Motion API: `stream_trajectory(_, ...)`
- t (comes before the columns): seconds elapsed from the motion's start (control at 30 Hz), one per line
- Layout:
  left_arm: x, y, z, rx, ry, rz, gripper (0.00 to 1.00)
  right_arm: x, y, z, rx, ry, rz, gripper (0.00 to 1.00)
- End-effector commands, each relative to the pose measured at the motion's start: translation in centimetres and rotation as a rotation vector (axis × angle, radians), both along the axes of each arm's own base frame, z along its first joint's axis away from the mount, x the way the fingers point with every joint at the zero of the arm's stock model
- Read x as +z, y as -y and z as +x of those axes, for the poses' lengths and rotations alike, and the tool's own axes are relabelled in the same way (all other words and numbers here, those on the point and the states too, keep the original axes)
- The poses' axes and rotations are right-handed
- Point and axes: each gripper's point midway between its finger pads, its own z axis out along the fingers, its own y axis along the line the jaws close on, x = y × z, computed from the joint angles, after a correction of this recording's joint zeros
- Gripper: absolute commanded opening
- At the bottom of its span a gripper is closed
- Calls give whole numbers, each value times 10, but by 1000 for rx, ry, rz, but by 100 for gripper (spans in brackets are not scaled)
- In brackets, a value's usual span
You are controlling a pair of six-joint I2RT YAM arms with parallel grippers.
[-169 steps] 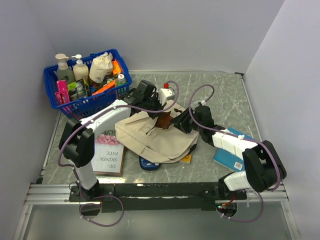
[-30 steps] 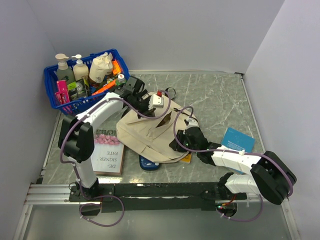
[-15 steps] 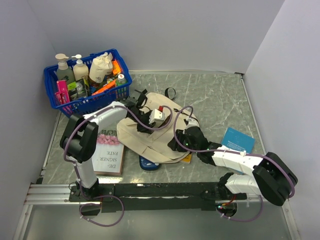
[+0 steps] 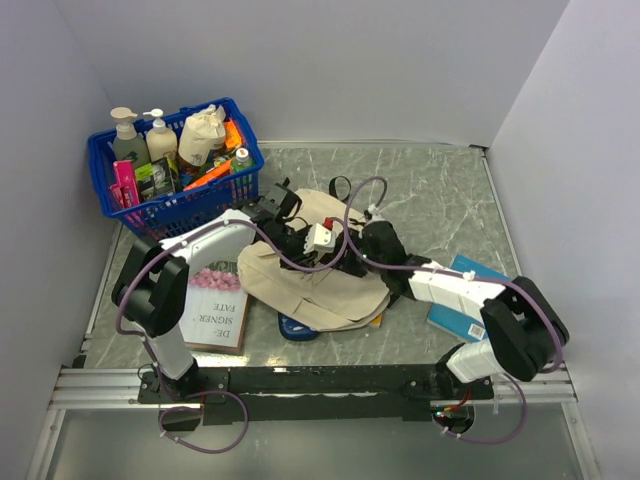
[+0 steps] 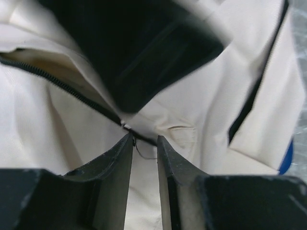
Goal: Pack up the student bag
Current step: Zip the student bag at the center of the board.
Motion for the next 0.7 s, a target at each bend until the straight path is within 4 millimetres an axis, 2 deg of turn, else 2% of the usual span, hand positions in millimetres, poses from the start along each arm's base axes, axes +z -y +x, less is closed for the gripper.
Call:
stream_trajectory(0.0, 11, 6, -29, -55, -55, -45, 33, 35, -27, 20, 18, 1, 88, 57)
stream_trajectory(0.1, 9, 5, -30, -58, -51, -40, 32, 38, -31, 21, 26, -8, 97, 57)
stream_trajectory(0.2, 10, 5, -31, -62, -55, -41, 32, 32, -30, 20, 19, -41, 70, 55)
stream_trajectory(0.27, 12, 5, -30, -63, -47, -42, 32, 17, -25, 15, 13, -98, 19, 54)
stream_trajectory(0.3, 13, 5, -30, -64, -45, -41, 32, 21, -26, 19, 10, -90, 17, 53)
stream_trajectory(0.33, 13, 4, -29, -64, -42, -40, 32, 12, -21, 14, 2, -131, -19, 53)
stream_trajectory(0.4, 16, 4, -31, -70, -42, -42, 32, 12, -21, 16, 1, -140, -34, 52)
stream_trajectory(0.43, 17, 3, -32, -74, -44, -41, 32, 6, -20, 15, 2, -161, -55, 52)
stream_trajectory(0.67, 25, 4, -42, -124, -67, -62, 32, 12, -23, 20, 0, -149, -47, 50)
